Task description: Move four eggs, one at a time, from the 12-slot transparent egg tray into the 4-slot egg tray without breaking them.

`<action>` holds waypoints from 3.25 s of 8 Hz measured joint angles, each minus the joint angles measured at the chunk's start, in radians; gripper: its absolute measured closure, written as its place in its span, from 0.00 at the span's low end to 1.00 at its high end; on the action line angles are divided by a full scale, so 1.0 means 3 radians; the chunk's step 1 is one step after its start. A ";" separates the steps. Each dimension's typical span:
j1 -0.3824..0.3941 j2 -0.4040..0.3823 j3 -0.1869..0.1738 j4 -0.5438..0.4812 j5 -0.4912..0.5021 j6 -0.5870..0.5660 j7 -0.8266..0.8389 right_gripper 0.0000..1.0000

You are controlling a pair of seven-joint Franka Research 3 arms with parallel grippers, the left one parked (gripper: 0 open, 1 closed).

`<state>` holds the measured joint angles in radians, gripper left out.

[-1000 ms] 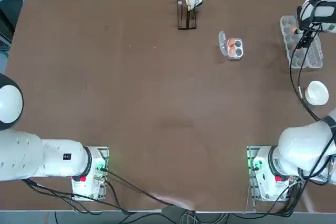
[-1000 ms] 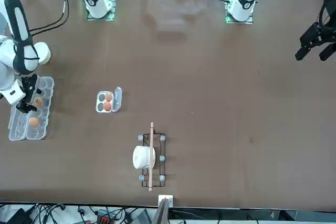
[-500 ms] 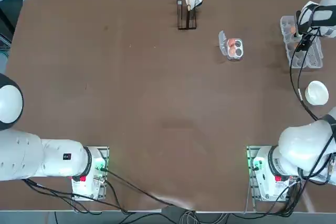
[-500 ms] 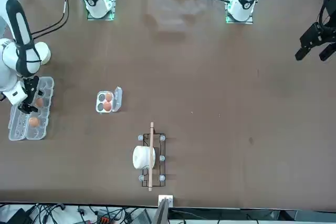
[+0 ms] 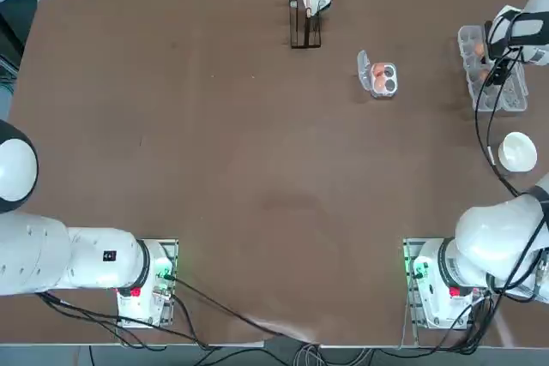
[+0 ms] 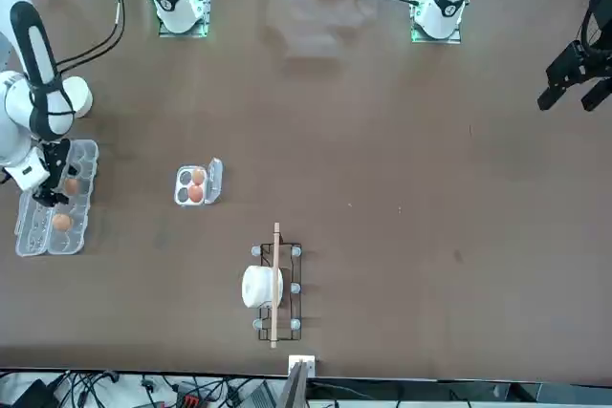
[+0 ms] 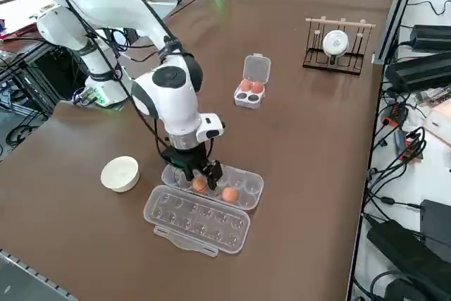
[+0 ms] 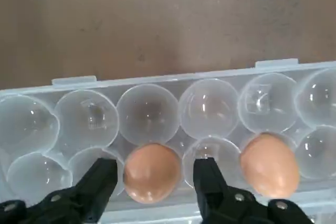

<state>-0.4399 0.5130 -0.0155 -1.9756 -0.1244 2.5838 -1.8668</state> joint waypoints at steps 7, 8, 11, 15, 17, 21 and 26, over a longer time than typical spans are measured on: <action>-0.0044 0.0013 0.0009 0.0033 0.0004 -0.0028 -0.0039 0.42; -0.0048 0.0013 0.0010 0.0033 0.0018 -0.0028 -0.0039 0.42; -0.0051 -0.0017 0.0013 0.0076 0.0052 -0.0123 -0.0039 0.42; 0.0018 -0.0650 0.0084 0.0175 0.0113 -0.0874 0.0269 0.42; 0.0257 -0.0931 0.0106 0.0167 0.0126 -0.1217 0.0841 0.42; 0.0946 -0.0998 0.0128 0.0108 0.0137 -0.1412 0.2313 0.42; 0.1505 -0.0996 0.0133 -0.0025 0.0346 -0.1413 0.3467 0.42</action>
<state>0.0114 0.2143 0.0245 -1.9832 -0.0206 2.1598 -0.8268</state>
